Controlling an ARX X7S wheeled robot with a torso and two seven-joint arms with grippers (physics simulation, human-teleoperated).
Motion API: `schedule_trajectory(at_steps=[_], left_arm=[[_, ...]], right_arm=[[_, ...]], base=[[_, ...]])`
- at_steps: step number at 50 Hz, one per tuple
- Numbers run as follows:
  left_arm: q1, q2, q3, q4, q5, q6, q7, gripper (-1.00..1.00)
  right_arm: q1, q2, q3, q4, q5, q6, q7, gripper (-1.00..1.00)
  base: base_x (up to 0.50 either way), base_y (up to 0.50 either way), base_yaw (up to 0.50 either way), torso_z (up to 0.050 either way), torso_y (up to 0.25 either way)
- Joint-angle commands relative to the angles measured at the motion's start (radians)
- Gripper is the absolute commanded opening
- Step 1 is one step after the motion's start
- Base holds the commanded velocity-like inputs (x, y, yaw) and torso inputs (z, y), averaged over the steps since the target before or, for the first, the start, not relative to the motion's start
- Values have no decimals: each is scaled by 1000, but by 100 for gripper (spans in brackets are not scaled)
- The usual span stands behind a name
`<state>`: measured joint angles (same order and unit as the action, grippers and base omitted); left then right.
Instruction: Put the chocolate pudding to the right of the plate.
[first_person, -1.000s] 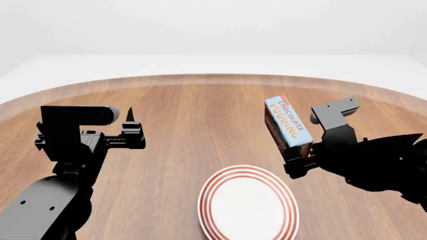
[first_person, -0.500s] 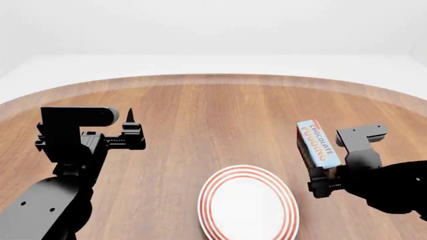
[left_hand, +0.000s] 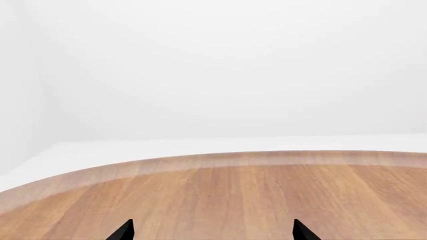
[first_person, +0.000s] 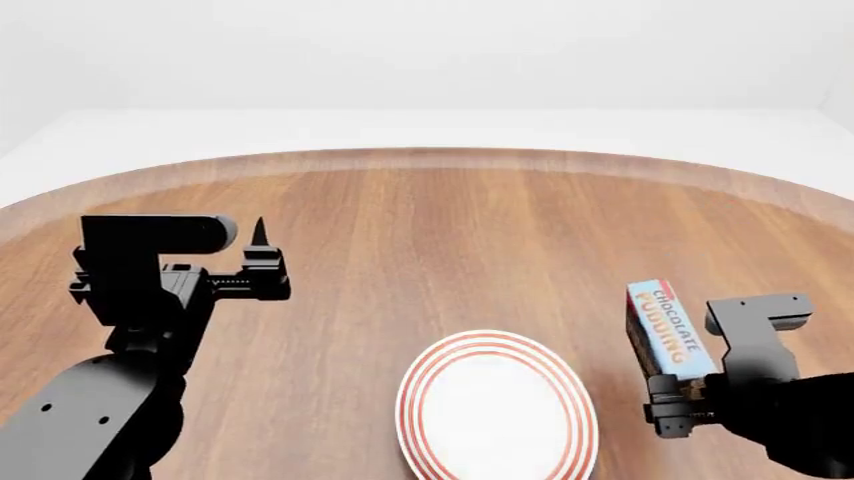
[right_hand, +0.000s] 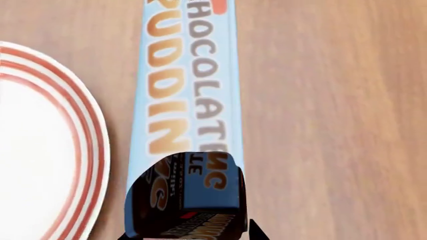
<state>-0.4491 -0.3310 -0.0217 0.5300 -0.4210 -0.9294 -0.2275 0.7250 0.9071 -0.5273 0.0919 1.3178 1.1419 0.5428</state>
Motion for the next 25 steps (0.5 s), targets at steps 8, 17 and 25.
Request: schedule_trajectory(at_steps=[8,17,25], left_arm=[[-2,1,13,-11,-1,9,-5,100],[5,-1,9,-14,-4,17,-5,100],[12,-5,4,-7,-9,15,-8,100]], right_arm=[[-75,21,12,-17,10,-29,-16,-100],[-68,-10,-10,23,-15,-41,-44,-100],[-68,-41,-33,89,-55,-70,-85,-100]], base=[[0,0,0,0,0],[0,0,0,0,0],[0,0,0,0,0]])
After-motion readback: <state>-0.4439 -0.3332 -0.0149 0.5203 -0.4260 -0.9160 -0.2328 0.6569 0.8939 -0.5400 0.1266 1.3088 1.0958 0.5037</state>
